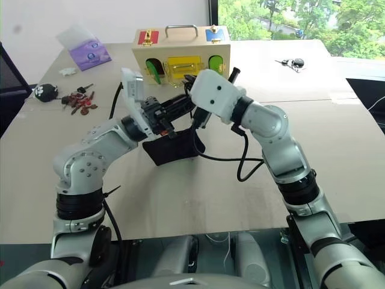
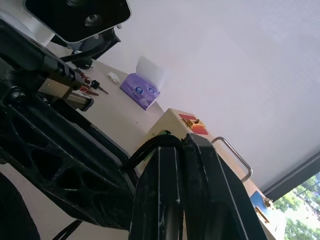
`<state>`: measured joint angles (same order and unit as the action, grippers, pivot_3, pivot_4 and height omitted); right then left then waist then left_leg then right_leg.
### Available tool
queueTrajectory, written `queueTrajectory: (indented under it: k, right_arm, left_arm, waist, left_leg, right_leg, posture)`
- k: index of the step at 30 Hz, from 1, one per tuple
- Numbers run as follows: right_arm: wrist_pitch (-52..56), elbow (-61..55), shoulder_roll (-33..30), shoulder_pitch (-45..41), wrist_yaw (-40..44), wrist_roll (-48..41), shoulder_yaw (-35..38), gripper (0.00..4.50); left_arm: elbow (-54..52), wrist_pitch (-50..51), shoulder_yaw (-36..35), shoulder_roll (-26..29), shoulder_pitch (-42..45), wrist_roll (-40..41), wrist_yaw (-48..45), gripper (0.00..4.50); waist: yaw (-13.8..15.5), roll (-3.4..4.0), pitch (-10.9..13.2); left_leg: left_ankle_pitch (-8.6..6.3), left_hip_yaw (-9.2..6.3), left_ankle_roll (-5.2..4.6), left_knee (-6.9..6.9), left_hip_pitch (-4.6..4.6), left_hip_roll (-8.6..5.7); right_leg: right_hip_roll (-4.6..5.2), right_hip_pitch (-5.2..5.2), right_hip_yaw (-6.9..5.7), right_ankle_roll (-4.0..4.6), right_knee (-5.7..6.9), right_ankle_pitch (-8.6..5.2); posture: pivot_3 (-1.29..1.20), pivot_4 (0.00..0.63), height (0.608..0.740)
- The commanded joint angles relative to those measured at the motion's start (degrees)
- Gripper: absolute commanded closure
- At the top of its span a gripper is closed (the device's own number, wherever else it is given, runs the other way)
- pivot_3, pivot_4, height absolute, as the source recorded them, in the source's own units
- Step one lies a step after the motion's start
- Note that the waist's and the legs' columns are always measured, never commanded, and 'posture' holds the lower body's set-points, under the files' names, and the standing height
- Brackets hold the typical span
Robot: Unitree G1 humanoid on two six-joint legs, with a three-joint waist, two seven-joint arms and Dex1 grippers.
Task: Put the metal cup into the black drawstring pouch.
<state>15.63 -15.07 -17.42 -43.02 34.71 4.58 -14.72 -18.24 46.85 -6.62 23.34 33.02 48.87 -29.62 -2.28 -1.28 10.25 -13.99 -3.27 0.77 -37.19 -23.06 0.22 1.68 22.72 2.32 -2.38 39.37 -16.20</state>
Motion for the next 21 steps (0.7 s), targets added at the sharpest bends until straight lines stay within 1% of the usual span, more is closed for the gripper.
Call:
queueTrajectory:
  k: [1, 2, 4, 7, 9, 11, 14, 17, 19, 21]
  right_arm:
    - [7.06, 0.76, 3.25, -2.41, -5.74, -4.62, 8.75, 4.50]
    - [8.48, 2.81, 3.35, -3.37, -7.51, -5.26, 11.37, 4.50]
    - [8.80, 6.26, 2.21, -4.47, -9.21, -5.45, 14.34, 4.50]
    - [8.05, 17.68, -1.59, -5.67, -13.46, -5.93, 21.10, 4.50]
    - [6.86, 23.83, -4.41, -5.58, -14.31, -6.29, 23.43, 4.50]
    - [4.58, 27.30, -6.59, -4.75, -13.69, -6.84, 23.45, 4.50]
    - [2.63, 29.32, -8.25, -3.75, -13.43, -7.14, 22.47, 4.50]
    - [3.48, 26.09, -8.76, 1.23, -6.41, -10.29, 19.44, 4.50]
    - [4.48, 23.41, -9.06, 4.25, -3.42, -11.78, 17.86, 4.50]
    - [5.93, 21.03, -9.93, 6.93, -2.12, -12.05, 16.94, 4.50]
  left_arm:
    - [0.08, -2.67, 0.24, 1.29, -2.44, -3.32, -0.56, 4.31]
    - [0.77, -3.43, 0.60, 1.79, -4.03, -4.96, -0.67, 4.31]
    - [1.71, -4.75, 1.68, 2.89, -6.66, -7.92, -1.16, 4.31]
    - [4.56, -5.81, 3.66, 6.23, -13.46, -13.81, -1.25, 4.31]
    - [5.90, -6.28, 4.03, 7.78, -16.09, -16.66, -0.26, 4.31]
    - [6.08, -6.70, 4.05, 8.33, -16.85, -17.51, 0.18, 4.31]
    - [6.14, -7.01, 4.17, 8.45, -16.79, -18.13, 0.72, 4.31]
    - [5.45, -8.71, 5.86, 7.23, -15.12, -18.50, 0.24, 4.31]
    - [4.88, -9.09, 6.94, 6.28, -13.99, -18.47, 0.18, 4.31]
    - [4.05, -8.64, 7.25, 5.67, -12.99, -17.27, -0.90, 4.31]
  waist:
    - [-0.13, 0.00, 0.00]
    - [-0.11, 0.02, 0.01]
    - [0.03, 0.02, 0.01]
    - [0.21, 0.01, 0.00]
    - [0.25, 0.02, -0.01]
    - [0.16, 0.11, -0.03]
    - [-0.23, 0.15, -0.03]
    - [-0.11, 0.14, -0.07]
    - [-0.01, 0.14, -0.08]
    - [-0.02, 0.16, -0.08]
  left_leg:
    - [0.00, 0.00, 0.00, 0.00, 0.00, 0.00]
    - [0.00, 0.04, 0.00, 0.01, 0.04, 0.02]
    - [0.00, 0.05, 0.00, 0.00, 0.05, 0.00]
    - [-0.01, 0.04, -0.02, 0.01, 0.04, -0.02]
    - [-0.03, 0.04, -0.05, 0.01, 0.04, -0.03]
    - [-0.07, 0.12, -0.13, 0.04, 0.08, -0.03]
    - [-0.08, 0.22, -0.16, 0.06, 0.09, 0.00]
    - [-0.11, 0.28, -0.20, 0.10, 0.15, 0.04]
    - [-0.13, 0.19, -0.24, 0.09, 0.15, 0.06]
    - [-0.14, 0.24, -0.26, 0.06, 0.15, 0.05]
  right_leg:
    - [0.00, 0.00, 0.00, 0.00, 0.01, 0.00]
    - [0.00, 0.00, 0.05, 0.00, 0.04, 0.00]
    - [0.00, 0.00, 0.04, 0.00, 0.06, 0.00]
    - [0.00, -0.01, 0.02, 0.01, 0.03, 0.00]
    - [0.01, -0.03, 0.02, 0.01, 0.00, 0.00]
    - [0.02, -0.06, 0.08, 0.01, 0.00, 0.00]
    - [0.00, -0.02, 0.17, 0.01, 0.02, 0.00]
    - [-0.06, -0.02, 0.21, 0.00, 0.04, 0.00]
    - [-0.06, -0.09, 0.14, 0.00, 0.01, 0.00]
    - [-0.04, -0.09, 0.17, 0.00, 0.02, 0.00]
  posture:
    - [0.00, 0.150, 0.740]
    - [0.00, 0.150, 0.740]
    - [0.00, 0.150, 0.740]
    - [0.00, 0.150, 0.740]
    - [0.00, 0.150, 0.740]
    - [0.00, 0.150, 0.740]
    - [0.00, 0.150, 0.740]
    - [0.00, 0.150, 0.740]
    - [0.00, 0.150, 0.740]
    - [0.00, 0.150, 0.740]
